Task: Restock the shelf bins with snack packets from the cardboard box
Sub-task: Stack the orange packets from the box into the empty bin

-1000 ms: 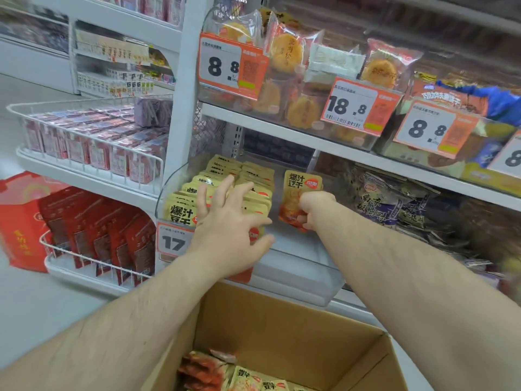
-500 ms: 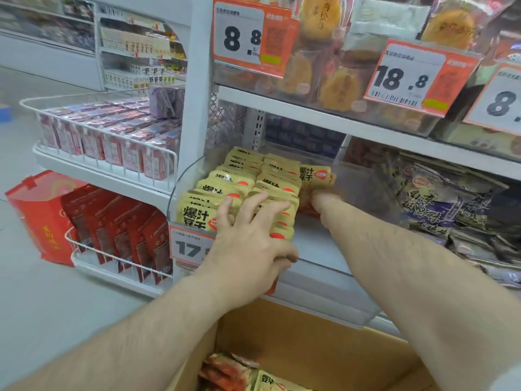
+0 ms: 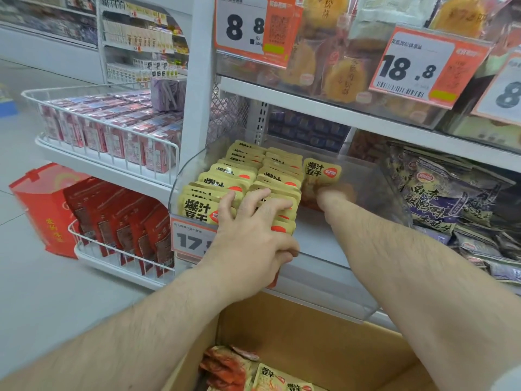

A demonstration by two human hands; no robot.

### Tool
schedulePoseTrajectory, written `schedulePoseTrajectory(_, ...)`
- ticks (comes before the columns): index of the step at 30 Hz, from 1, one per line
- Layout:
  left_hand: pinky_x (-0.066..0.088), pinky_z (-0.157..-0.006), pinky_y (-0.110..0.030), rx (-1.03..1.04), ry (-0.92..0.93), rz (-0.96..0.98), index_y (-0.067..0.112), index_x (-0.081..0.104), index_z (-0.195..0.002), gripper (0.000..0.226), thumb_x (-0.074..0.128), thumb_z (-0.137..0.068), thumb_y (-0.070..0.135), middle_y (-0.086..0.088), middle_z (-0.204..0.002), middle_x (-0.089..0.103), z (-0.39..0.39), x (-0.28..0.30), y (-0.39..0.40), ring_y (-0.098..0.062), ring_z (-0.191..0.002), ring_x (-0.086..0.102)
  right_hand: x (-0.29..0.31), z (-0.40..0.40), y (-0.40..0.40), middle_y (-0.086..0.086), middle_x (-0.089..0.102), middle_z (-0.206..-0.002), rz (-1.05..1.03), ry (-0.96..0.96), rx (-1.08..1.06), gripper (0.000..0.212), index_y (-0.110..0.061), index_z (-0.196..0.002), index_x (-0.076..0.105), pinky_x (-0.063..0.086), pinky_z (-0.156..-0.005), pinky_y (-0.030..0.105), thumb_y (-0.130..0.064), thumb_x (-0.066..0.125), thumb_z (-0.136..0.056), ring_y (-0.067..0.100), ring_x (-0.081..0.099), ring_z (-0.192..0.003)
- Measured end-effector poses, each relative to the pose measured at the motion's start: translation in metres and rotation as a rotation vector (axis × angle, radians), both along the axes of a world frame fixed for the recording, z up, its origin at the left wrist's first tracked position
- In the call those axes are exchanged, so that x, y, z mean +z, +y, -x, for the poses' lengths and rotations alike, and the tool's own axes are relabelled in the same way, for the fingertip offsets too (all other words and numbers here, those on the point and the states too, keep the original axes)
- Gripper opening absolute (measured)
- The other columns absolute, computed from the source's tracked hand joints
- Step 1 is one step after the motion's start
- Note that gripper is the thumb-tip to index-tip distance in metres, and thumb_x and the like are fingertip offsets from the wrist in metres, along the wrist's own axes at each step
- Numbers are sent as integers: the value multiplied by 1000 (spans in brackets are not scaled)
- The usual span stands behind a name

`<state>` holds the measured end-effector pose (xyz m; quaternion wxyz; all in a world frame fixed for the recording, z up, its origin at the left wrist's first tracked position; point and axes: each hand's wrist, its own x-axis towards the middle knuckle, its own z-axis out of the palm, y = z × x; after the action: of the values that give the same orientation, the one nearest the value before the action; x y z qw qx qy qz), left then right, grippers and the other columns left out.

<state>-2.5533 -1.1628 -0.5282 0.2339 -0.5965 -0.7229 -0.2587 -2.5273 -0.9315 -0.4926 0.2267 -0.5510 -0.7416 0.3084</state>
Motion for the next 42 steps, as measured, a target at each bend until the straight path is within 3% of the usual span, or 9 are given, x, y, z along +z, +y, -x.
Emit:
schedulePoseTrajectory(6,19,-105,-65,-10,-26,-9,41,75,-76,11,66,-69,40,1,-129,60,0,-1,0,-31,-130,34,-1,3,1,14,68,-113,-75,-33,-108,28,-5,-103,63,55,-92,39,-29,66,-90,31,66,-107)
schedulePoseTrajectory(10,16,-106,-62,-14,-37,-6,41,75,-76,12,65,-70,40,0,-129,60,-1,0,-1,-30,-130,34,-4,4,0,11,68,-100,-107,-40,-84,29,-10,-71,50,55,-77,32,-25,60,-93,27,69,-96)
schedulePoseTrajectory(18,21,-104,-68,-2,-46,14,42,75,-77,12,65,-71,41,1,-130,59,0,1,0,-31,-130,34,-4,3,0,3,57,-75,-69,-66,-25,23,-12,-76,52,46,-59,29,-25,56,-95,18,58,-66)
schedulePoseTrajectory(24,12,-110,-59,-10,-127,63,44,76,-85,18,60,-77,44,3,-134,57,-2,9,-6,-30,-133,33,11,-11,-16,7,56,-99,-16,-122,129,16,-11,-92,54,47,-96,33,-25,51,-99,25,56,-102)
schedulePoseTrajectory(28,18,-108,-51,6,-182,-21,37,74,-102,30,61,-76,41,1,-133,56,-13,23,-15,-26,-129,35,27,-34,-37,8,70,-100,-150,-57,98,17,-13,-93,66,57,-81,34,-23,61,-81,27,66,-92)
schedulePoseTrajectory(32,33,-83,-36,-31,-241,-103,26,63,-93,16,61,-78,28,4,-102,52,-35,30,-32,-22,-100,49,36,-77,-95,-2,72,-95,-574,-1,239,9,-21,-76,63,46,-70,29,-26,56,-80,25,64,-89)
schedulePoseTrajectory(34,44,-82,-37,-103,-346,106,31,55,-87,10,60,-83,24,9,-93,52,-47,26,-47,-21,-95,54,27,-108,-133,-1,66,-76,-851,150,395,14,-19,-68,57,43,-63,31,-28,53,-79,23,61,-74)
schedulePoseTrajectory(37,41,-73,-28,-63,-464,560,35,47,-81,16,59,-85,25,15,-83,51,-62,10,-60,-17,-91,55,-18,-148,-174,-2,56,-63,-931,323,610,17,-15,-63,56,39,-55,29,-28,51,-73,20,52,-59)
schedulePoseTrajectory(42,46,-83,-25,-16,-665,868,31,59,-111,22,62,-89,29,10,-112,60,-72,-33,-58,-12,-100,56,-136,-183,-164,-5,64,-75,-507,-133,616,12,-21,-70,59,48,-64,31,-29,53,-76,23,62,-75)
